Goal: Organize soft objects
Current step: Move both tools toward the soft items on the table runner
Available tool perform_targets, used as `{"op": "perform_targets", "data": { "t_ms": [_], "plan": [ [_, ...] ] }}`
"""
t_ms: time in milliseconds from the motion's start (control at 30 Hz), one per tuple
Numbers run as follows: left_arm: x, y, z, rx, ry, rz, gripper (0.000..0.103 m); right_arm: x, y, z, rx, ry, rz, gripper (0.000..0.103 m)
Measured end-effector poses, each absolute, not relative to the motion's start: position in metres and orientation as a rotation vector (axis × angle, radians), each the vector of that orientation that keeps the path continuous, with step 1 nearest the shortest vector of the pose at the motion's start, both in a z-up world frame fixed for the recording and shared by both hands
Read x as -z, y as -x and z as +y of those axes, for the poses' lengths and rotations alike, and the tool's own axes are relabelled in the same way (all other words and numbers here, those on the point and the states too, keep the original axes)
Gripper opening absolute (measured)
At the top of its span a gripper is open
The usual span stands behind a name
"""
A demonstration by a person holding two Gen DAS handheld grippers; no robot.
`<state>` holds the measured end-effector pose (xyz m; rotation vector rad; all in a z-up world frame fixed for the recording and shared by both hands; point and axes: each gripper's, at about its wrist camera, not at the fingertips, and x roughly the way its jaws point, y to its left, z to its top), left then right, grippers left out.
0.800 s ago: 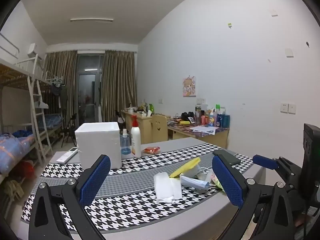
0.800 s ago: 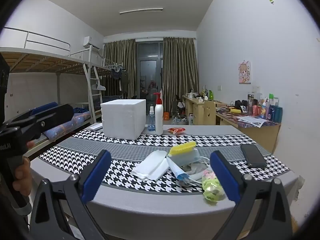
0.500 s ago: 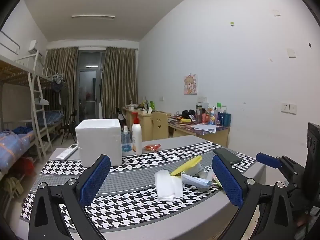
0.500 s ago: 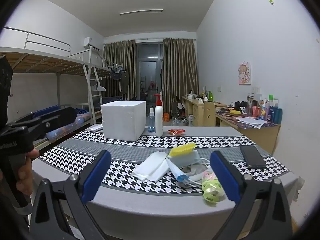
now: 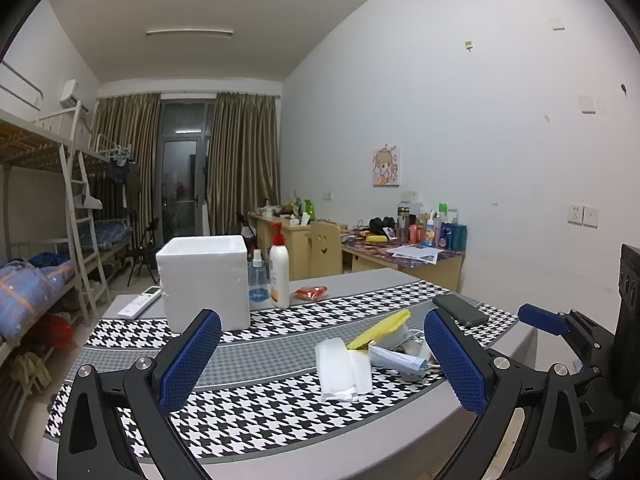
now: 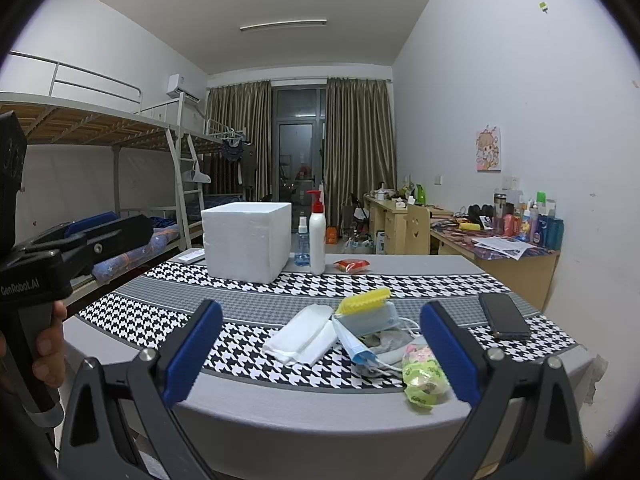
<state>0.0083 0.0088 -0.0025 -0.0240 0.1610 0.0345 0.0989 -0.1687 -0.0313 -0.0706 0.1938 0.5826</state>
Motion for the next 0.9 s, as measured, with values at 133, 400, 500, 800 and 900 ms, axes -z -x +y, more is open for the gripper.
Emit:
{"op": "perform_targets", "data": {
  "t_ms": [133, 400, 500, 800, 900],
  "plan": [
    [0.0021, -0.0088, 0.0093, -0.033, 0.021, 0.158, 0.102, 0.0321, -0.1000, -0.1684, -0.578, 0.074, 0.195, 0.101],
    [0.0008, -0.0073, 0.0089, -0.033, 0.010, 0.163, 0.102, 0.0335, -0.1052, -0.1685, -0.564, 0.065, 0.206, 0.101],
    [0.0001, -0.0095, 0.0079, -0.036, 0.005, 0.167, 0.102, 0.0340, -0.1059, -0.1696, -0.560, 0.066, 0.206, 0.101],
    [0.0021, -0.0127, 0.0040, -0.035, -0.006, 0.177, 0.102, 0.0352, -0.1068, -0.1751, -0.543, 0.059, 0.203, 0.101],
    [0.0023, -0.0133, 0.0029, -0.046, -0.012, 0.180, 0.102, 0.0352, -0.1082, -0.1760, -0.544, 0.057, 0.208, 0.101]
  ]
}}
